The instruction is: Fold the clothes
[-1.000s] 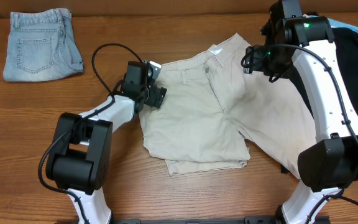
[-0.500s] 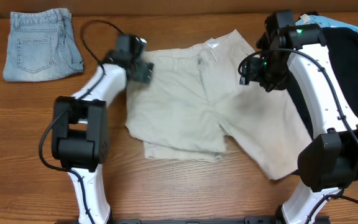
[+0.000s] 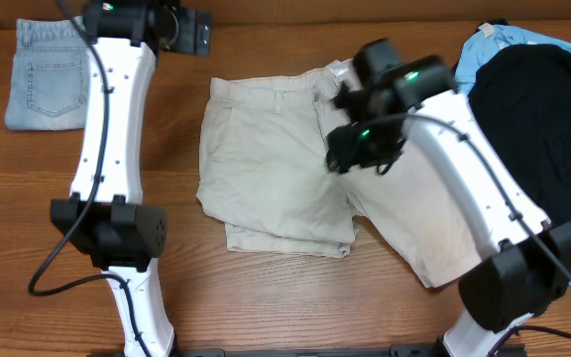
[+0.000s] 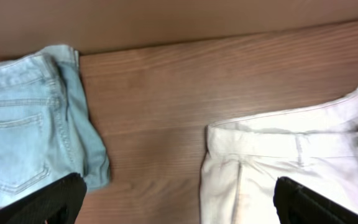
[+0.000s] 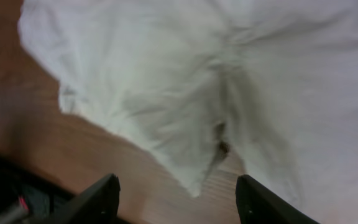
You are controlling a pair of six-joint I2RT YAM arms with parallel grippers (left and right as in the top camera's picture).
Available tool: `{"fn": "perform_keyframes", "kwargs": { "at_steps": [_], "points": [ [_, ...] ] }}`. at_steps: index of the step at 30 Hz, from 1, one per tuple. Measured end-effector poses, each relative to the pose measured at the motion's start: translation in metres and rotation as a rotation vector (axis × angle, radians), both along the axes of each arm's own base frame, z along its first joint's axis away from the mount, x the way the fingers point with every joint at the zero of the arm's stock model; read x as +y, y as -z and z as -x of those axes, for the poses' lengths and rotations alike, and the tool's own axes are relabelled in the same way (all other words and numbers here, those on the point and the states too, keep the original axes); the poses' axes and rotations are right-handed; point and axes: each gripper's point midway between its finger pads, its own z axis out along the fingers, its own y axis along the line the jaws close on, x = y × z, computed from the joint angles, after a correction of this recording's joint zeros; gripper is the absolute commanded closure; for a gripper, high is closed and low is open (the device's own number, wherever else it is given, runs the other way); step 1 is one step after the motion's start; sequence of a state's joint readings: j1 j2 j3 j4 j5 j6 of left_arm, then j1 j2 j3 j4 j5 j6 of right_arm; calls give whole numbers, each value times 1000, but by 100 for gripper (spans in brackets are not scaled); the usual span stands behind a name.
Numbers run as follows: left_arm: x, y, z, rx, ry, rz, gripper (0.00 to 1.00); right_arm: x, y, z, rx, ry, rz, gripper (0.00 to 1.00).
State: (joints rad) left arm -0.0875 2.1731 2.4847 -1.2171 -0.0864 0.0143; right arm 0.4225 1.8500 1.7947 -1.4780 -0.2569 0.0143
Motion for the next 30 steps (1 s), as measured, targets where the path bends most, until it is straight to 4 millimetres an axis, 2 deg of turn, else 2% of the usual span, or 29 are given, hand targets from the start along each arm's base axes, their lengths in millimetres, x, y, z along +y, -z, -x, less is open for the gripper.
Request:
{"fn": "perform_keyframes", "kwargs": {
  "at_steps": [2,6,10,14,18,25,28,30],
  "points": [
    [0,-21,8,-20,-6,16,0,17,0,20,18,-56,6,41],
    [1,-42,20,-40,-14,23,0,39,12,57,59,-97,44,41],
    [4,-40,26,-13,-20,21,0,38,29,90,76,-47,87,40],
    [11,-37,29,3,-34,20,0,21,37,115,51,44,74,36],
    [15,-36,31,12,-47,24,0,6,50,127,-3,106,46,36],
    [16,-33,34,29,-52,22,0,-10,111,134,12,161,111,37],
    [16,-31,37,43,-53,22,0,-20,127,135,14,194,161,37],
    [16,-31,37,45,-55,23,0,-19,133,129,-10,216,162,38]
  ]
}}
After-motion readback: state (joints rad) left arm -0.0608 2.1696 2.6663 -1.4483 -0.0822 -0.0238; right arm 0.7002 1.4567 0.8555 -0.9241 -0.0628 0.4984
